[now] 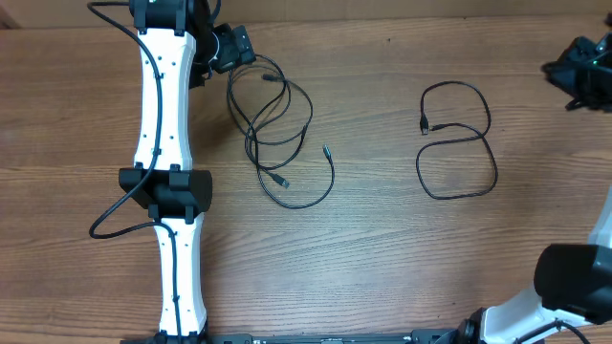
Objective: Untangle cables
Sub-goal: 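Lift the grasped cable with the right gripper and pull it right, then lower the right gripper and lay the black cable on the right table area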
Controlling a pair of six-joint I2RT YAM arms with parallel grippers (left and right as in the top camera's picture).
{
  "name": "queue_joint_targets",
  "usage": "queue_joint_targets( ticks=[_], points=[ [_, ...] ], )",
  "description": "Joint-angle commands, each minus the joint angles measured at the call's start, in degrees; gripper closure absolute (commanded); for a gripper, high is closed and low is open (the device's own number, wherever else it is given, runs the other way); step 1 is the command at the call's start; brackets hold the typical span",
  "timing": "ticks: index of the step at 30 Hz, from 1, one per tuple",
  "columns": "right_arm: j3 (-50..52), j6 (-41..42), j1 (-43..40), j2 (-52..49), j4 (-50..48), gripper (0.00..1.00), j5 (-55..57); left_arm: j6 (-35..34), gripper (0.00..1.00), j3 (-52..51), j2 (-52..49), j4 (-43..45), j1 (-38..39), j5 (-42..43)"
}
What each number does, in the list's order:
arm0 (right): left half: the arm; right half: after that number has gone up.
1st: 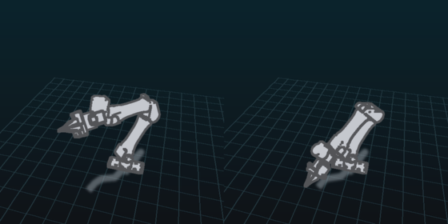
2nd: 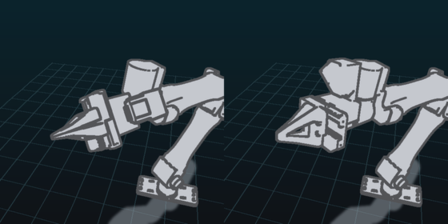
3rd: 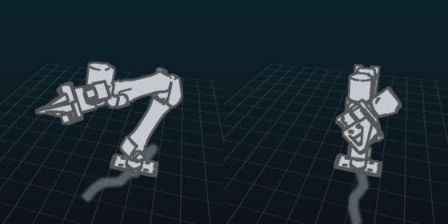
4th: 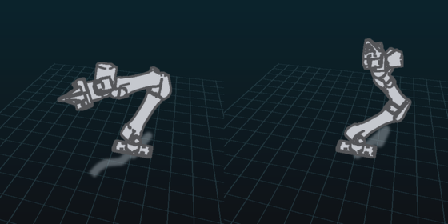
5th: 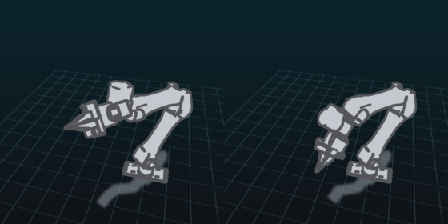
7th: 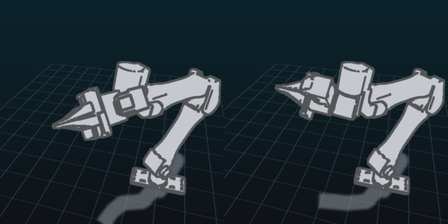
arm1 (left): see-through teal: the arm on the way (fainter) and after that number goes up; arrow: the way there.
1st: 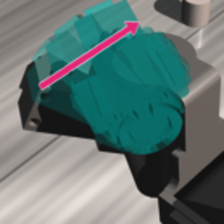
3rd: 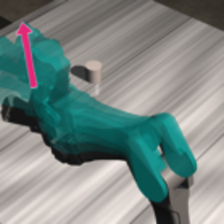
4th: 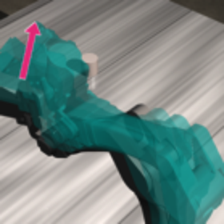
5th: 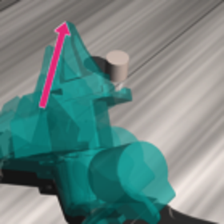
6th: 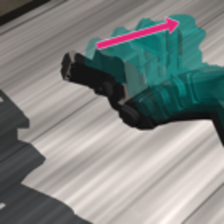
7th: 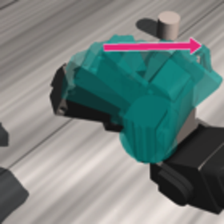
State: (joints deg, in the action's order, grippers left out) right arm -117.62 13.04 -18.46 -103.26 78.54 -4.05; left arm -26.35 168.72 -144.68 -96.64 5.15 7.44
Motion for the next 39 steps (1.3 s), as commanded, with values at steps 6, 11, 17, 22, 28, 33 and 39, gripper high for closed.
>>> queue_joint_targets(
  ticks=[6,11,17,22,28,33,39],
  points=[
    [3.0,0.0,1.7,-3.4,1.0,0.00,-4.5,1.1,0.00,0.8,2.6,-0.2,0.1,-0.4],
    [5.9,0.0,1.7,-5.5,-1.3,0.00,-4.4,1.1,0.00,0.8,2.6,-0.2,0.1,-0.4],
    [10.2,0.1,1.8,-9.2,-4.4,0.07,-4.4,1.1,0.00,0.8,2.6,-0.2,0.1,-0.4],
    [13.9,0.1,1.8,-11.7,-7.7,0.12,-4.4,1.1,0.01,0.8,2.6,-0.2,0.1,-0.4],
    [21.1,0.1,2.4,-12.8,-17.0,0.20,-4.4,1.1,0.01,0.8,2.6,-0.2,0.1,-0.4],
    [26.7,0.1,2.4,-12.8,-23.8,0.22,-4.4,1.1,0.01,0.8,2.6,-0.2,0.1,-0.4],
    [34.1,0.1,2.4,-12.8,-34.4,0.23,-4.4,1.1,0.00,0.8,2.6,-0.2,0.1,-0.4]
  ],
)
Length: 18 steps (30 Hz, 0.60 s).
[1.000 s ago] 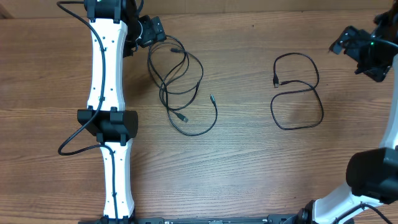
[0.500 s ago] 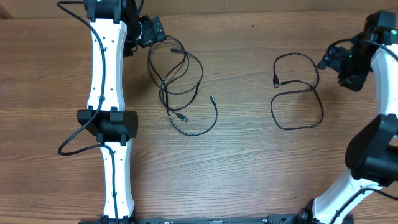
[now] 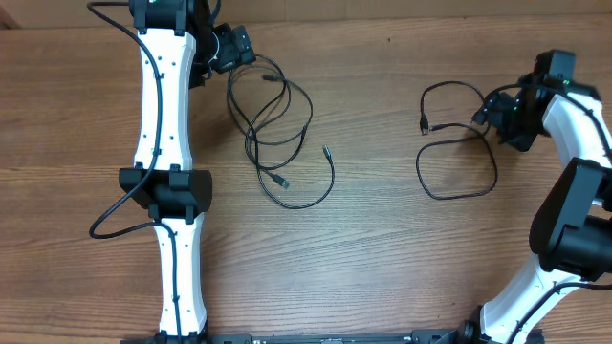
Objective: Untangle cables
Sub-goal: 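Lower the right gripper and lay the black cable on the right table area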
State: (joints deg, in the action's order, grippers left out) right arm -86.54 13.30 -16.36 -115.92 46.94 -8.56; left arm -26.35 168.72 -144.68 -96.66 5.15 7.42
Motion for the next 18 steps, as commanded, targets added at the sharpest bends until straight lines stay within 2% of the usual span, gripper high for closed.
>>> queue_joint_targets(
  ticks=[1,8,18],
  points=[
    [4.2,-0.2,0.4,-0.2,-4.4,0.24,0.1,1.1,0.00,0.8,2.6,-0.1,0.1,-0.4],
    [12.1,-0.2,0.4,-0.2,-13.0,0.35,1.0,1.1,0.00,0.8,2.6,-0.1,0.1,-0.4],
    [14.9,0.5,0.4,-0.2,-13.0,0.44,10.7,1.1,0.00,0.8,2.6,-0.1,0.1,-0.4]
  ],
)
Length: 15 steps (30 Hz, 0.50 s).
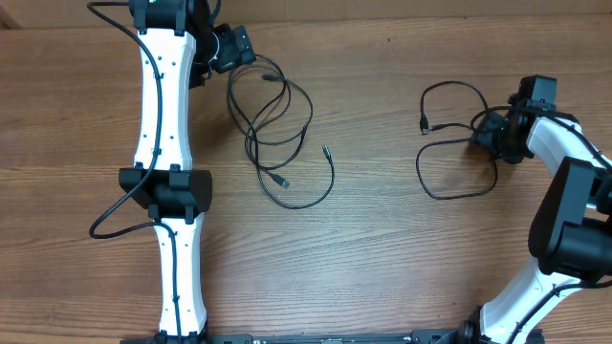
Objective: Untangle cables
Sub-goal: 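Lower the right gripper and lay the black cable on the right table area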
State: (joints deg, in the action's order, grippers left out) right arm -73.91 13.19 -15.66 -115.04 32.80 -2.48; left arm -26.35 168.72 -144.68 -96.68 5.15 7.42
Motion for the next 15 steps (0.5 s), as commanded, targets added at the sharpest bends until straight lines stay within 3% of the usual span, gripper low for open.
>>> queue_joint_targets(
  ticks=[1,5,15],
  points=[
    [2.3,1.2,-0.2,-1.0,1.2,0.44,4.2,1.1,0.00,0.8,2.6,-0.1,0.1,-0.4],
    [2.3,4.9,0.8,-1.0,1.3,0.44,3.7,1.1,0.01,0.8,2.6,-0.1,0.1,-0.4],
    [2.3,4.8,7.2,-1.0,0.7,0.44,8.0,1.1,0.01,0.8,2.6,-0.1,0.2,-0.4]
  ],
)
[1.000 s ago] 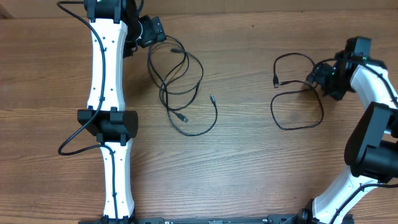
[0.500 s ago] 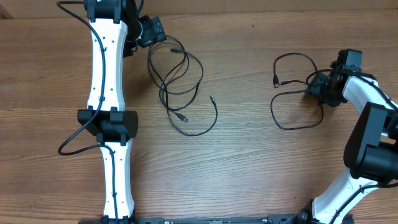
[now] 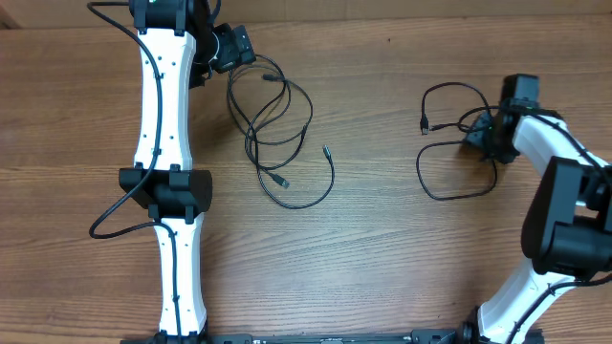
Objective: Untangle cables
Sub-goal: 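Lower the right gripper and lay the black cable on the right table area, then release the cable and move the right gripper to the upper right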
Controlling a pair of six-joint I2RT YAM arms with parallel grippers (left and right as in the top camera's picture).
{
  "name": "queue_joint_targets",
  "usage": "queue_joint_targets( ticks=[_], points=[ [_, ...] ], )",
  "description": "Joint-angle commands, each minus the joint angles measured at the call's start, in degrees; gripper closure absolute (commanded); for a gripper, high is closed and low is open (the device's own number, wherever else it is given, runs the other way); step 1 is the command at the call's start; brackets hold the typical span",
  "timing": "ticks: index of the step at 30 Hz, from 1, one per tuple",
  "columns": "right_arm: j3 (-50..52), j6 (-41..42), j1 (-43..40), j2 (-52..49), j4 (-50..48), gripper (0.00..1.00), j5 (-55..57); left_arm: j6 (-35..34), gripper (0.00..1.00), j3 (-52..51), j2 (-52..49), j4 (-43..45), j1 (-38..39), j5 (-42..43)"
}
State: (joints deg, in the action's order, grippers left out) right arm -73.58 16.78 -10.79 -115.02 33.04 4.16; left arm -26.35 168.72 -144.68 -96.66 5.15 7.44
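Two black cables lie on the wooden table. The left cable (image 3: 277,134) is a tangle of overlapping loops, with one free plug (image 3: 325,150) pointing right. My left gripper (image 3: 234,48) sits at the tangle's top end; its fingers are too dark to read. The right cable (image 3: 457,182) lies apart in two stacked loops, its plugs (image 3: 424,122) at the left. My right gripper (image 3: 478,131) is low over the right side of this cable, where the two loops meet. Its jaws cannot be made out.
The left arm (image 3: 163,115) stretches along the left side of the table from the front edge to the back. The right arm's base (image 3: 564,239) stands at the front right. Bare wood (image 3: 382,143) separates the two cables.
My right gripper has shifted a little left and toward the back, still over the meeting of the right cable's loops. The cables and the left arm look unchanged.
At first my right gripper was at the far right back edge, away from the cables. It then stood beside the right cable's right side, then over the loops' crossing, where it remains. The left arm and both cables have kept their places throughout.
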Motion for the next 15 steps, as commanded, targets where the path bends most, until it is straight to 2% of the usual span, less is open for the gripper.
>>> queue_joint_targets(
  ticks=[1,4,7,9,13,15],
  points=[
    [2.0,1.2,2.7,-1.1,0.6,0.44,1.8,1.1,0.01,0.8,2.6,-0.1,0.2,-0.4],
    [2.0,1.2,3.7,-1.1,2.1,0.44,2.9,1.1,0.01,0.8,2.6,-0.1,0.2,-0.4],
    [2.0,0.5,3.7,-1.1,4.1,0.57,2.9,1.1,0.01,0.8,2.6,-0.1,0.2,-0.4],
    [2.0,-1.1,3.6,-1.1,5.0,0.62,2.9,1.1,0.00,0.8,2.6,-0.1,0.2,-0.4],
    [1.9,-5.1,3.5,-1.1,6.9,0.81,2.8,1.1,0.00,0.8,2.6,-0.1,0.2,-0.4],
    [1.9,-5.1,3.5,-1.0,7.1,0.85,2.2,1.1,0.01,0.8,2.6,-0.1,0.2,-0.4]
  ],
)
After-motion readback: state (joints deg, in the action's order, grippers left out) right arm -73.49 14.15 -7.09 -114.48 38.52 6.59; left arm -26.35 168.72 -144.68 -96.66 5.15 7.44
